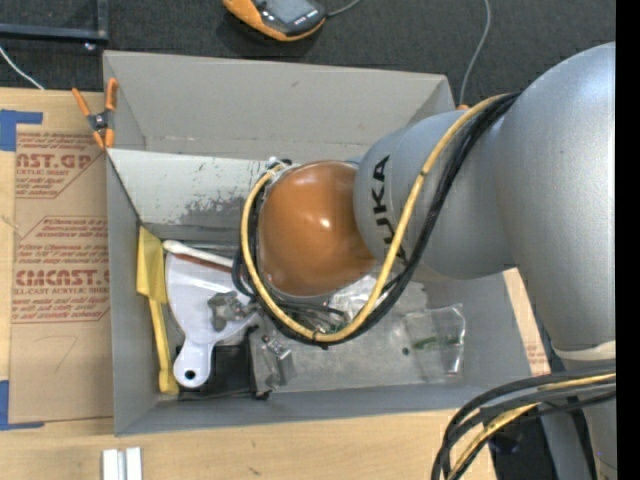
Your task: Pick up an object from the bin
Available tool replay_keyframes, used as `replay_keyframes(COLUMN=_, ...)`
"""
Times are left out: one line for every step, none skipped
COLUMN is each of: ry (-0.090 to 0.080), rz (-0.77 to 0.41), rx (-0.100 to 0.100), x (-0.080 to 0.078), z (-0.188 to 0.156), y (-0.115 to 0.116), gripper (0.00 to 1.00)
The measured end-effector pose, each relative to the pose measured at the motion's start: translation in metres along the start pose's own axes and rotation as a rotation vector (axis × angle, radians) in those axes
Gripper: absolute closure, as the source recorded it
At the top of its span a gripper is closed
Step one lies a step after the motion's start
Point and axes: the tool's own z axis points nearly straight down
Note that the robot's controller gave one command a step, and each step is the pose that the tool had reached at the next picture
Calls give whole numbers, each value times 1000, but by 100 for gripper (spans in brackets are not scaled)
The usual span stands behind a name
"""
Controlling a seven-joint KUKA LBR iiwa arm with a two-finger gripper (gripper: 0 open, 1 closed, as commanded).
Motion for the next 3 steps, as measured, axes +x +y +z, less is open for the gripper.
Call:
replay_keyframes(ry=-13, rz=188, rx=2, x=4, z=47, y=-4, gripper=0)
replay_keyframes(ry=-11, rz=-109, rx=2, x=1, z=46, y=0, gripper=100)
replay_keyframes(ry=-11, rz=-109, rx=2, x=1, z=46, y=0, gripper=100)
